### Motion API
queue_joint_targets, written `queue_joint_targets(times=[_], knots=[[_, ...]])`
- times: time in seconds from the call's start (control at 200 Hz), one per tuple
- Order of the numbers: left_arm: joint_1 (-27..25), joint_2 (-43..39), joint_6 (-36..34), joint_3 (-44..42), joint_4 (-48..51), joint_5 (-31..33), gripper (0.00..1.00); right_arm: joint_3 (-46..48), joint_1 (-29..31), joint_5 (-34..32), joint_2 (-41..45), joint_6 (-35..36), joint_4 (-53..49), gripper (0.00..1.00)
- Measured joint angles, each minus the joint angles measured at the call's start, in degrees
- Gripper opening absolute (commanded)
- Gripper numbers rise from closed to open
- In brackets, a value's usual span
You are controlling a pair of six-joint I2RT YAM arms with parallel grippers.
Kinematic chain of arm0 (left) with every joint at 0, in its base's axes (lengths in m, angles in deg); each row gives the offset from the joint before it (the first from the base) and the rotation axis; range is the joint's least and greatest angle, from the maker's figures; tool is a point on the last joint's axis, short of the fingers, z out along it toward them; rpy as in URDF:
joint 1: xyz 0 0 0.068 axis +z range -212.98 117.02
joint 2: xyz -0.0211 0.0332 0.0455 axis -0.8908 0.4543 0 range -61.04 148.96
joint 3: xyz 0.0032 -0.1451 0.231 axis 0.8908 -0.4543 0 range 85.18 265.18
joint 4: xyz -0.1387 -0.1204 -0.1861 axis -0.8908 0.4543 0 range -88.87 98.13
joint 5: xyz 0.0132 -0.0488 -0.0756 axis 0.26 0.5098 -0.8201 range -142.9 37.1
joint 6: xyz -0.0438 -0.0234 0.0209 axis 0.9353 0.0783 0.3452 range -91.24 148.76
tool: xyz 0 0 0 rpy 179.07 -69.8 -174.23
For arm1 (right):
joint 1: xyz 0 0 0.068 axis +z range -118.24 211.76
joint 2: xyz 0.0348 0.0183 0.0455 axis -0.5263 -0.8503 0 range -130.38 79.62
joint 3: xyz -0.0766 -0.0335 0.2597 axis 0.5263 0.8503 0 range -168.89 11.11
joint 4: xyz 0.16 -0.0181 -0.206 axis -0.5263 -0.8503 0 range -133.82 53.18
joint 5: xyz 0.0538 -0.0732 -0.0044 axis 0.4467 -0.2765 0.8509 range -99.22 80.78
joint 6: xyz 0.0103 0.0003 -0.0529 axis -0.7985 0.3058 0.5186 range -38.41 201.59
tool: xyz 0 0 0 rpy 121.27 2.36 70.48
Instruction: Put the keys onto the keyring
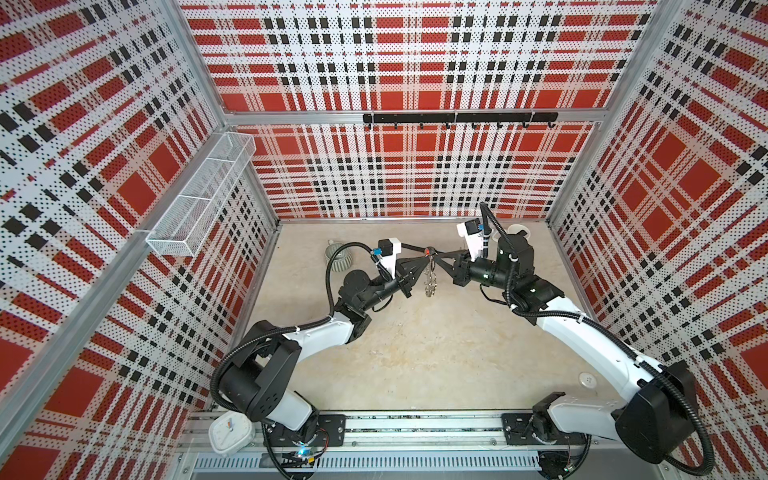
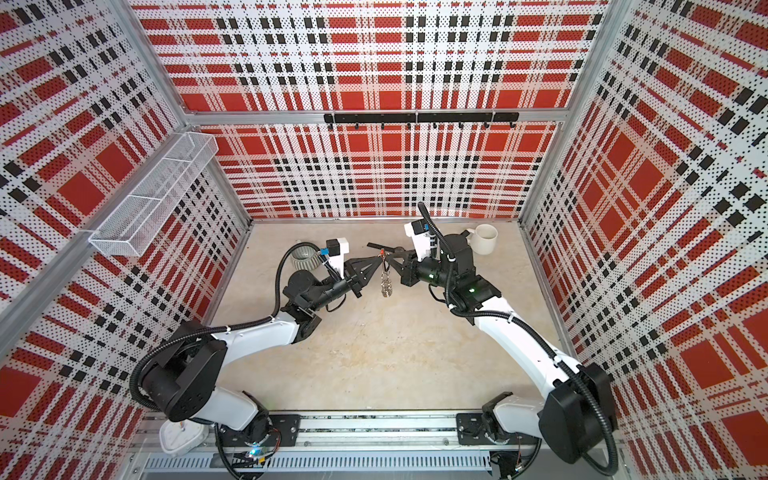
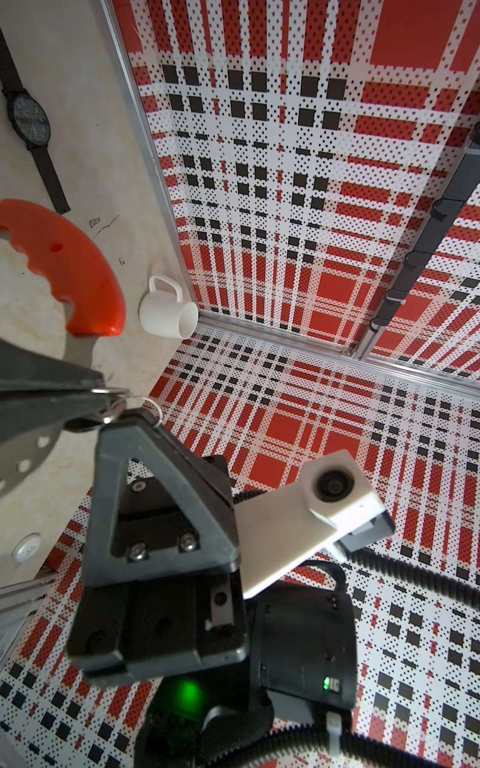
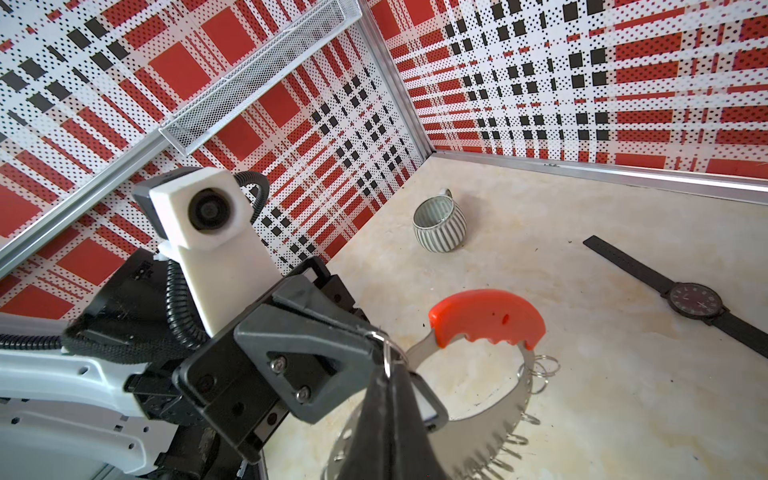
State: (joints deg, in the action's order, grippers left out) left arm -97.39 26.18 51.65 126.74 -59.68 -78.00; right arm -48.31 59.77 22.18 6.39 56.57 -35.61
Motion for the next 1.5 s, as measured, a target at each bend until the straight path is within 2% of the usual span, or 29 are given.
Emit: queue_joint_targets(times=[1.183,1.308,1.503], knots=[[0.24,-0.11,-2.16,-0.92,-3.04,-0.39,0.0,-0.11,0.0,-4.66,-1.01,-0.57,-1.31,0.0],[0.33,0.07,0.7,-0.92,-3.3,0.09,0.0,-0.11,0.0,-4.22,-0.55,-1.36,-0.92,0.0],[0.76,1.77,10.86,-0.13,-3.82,2.23,0.0,-0.11,0.0,-1.79,0.0,-4.72,3.02,0.0]])
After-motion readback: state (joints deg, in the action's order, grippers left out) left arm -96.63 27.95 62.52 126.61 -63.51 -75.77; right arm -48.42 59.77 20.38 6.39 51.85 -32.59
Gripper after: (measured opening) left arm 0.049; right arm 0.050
